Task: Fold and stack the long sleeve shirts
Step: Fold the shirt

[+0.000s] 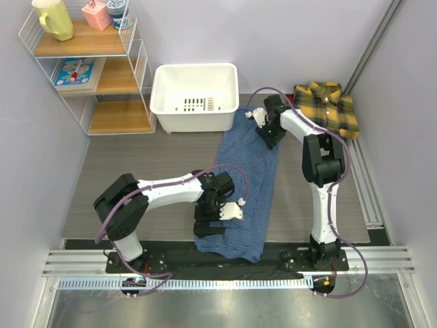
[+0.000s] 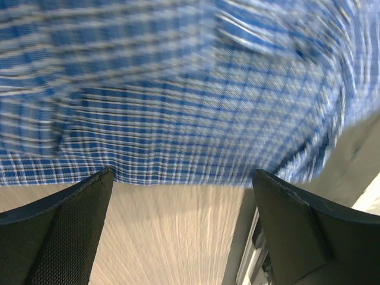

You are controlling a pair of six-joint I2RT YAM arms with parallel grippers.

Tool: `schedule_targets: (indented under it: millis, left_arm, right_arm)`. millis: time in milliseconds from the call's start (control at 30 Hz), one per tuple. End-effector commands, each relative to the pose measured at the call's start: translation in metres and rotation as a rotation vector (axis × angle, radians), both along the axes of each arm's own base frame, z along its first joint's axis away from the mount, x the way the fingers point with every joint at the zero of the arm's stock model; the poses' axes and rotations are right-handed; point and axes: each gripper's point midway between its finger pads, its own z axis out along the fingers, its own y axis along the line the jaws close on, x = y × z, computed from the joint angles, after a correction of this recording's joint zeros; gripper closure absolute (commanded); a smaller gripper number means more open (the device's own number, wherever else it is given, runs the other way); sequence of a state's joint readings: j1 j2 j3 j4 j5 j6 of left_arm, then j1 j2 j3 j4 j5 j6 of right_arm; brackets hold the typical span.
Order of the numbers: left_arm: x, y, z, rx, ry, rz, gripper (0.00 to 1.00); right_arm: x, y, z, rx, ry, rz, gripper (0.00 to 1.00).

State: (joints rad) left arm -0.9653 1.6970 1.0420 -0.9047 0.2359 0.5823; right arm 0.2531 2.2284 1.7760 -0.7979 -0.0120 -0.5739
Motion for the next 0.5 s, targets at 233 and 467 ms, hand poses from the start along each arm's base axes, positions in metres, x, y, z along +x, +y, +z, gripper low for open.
schedule_targets:
  millis: [233, 467]
  left_arm:
    - [-0.051, -0.07, 0.011, -0.129, 0.184, 0.032, 0.0]
    - [-0.039, -0.086, 0.062, -0.29, 0.119, 0.113, 0.0]
  right_arm:
    - [0.004, -0.021, 0.015, 0.025, -0.055, -0.014, 0.59]
    - [-0.039, -0.016, 0.118, 0.22, -0.14, 0.012, 0.47]
